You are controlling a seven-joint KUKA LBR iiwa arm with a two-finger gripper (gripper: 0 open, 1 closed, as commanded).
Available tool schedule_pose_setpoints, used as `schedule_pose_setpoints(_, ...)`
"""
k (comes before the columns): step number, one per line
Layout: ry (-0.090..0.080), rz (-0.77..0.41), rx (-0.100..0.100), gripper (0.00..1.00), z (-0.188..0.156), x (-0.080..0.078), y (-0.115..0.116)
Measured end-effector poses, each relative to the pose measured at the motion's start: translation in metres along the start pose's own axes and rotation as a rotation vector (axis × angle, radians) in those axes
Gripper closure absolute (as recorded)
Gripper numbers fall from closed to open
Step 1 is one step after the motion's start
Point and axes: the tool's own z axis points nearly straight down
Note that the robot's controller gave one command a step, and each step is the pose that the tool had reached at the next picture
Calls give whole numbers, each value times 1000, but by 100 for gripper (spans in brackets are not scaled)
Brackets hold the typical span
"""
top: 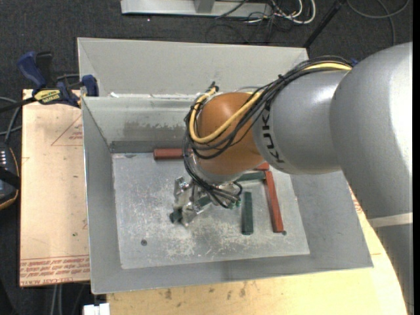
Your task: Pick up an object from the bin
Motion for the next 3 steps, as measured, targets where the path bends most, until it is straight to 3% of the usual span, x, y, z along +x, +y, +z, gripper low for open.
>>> schedule_pose_setpoints(2, 3, -3, -1, 100, -2, 1, 0)
schedule_pose_setpoints(3, 12, -57, 0, 0, -63, 5, -2)
